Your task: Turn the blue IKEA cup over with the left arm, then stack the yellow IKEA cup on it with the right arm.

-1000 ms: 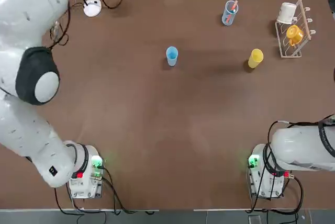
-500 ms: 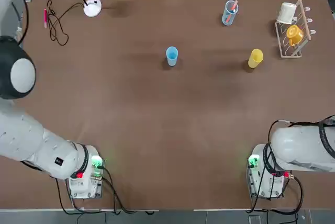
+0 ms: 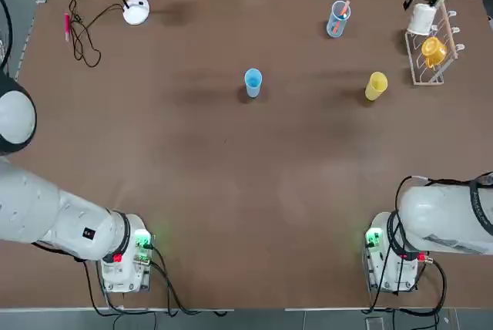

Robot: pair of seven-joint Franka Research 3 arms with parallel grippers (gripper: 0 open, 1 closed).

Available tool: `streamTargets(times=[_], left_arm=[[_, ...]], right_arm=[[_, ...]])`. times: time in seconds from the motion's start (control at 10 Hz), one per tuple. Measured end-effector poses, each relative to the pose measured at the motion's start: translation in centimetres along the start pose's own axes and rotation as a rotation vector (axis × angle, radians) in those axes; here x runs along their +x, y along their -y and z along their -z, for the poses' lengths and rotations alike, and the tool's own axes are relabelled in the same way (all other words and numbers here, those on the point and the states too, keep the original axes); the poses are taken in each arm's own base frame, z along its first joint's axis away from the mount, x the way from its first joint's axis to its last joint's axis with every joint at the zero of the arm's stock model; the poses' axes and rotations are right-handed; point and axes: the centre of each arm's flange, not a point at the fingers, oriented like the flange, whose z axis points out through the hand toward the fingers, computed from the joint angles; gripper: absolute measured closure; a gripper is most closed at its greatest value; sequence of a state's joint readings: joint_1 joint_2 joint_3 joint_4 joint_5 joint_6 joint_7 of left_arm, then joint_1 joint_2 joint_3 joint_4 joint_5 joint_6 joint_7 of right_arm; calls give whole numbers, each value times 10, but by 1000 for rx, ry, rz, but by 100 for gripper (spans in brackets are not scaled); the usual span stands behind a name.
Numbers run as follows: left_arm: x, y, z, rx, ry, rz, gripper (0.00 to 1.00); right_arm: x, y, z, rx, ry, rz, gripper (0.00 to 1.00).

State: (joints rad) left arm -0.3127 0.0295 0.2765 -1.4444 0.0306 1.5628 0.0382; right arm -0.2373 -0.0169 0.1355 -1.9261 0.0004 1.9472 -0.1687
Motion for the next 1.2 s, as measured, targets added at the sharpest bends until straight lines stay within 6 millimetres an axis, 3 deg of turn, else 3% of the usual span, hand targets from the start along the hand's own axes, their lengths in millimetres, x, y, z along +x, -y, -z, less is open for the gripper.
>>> streamTargets(times=[0.7, 0.9, 1.2], left_arm=[[1, -5, 2, 1, -5, -14, 1], [1, -4, 2, -1, -5, -13, 1], [1, -8, 2, -53, -6, -3, 1]], right_arm=[[-52, -11, -114, -8, -6, -12, 0], [-60, -10, -128, 4, 47, -35, 0], [-62, -9, -131, 9, 75, -61, 0]])
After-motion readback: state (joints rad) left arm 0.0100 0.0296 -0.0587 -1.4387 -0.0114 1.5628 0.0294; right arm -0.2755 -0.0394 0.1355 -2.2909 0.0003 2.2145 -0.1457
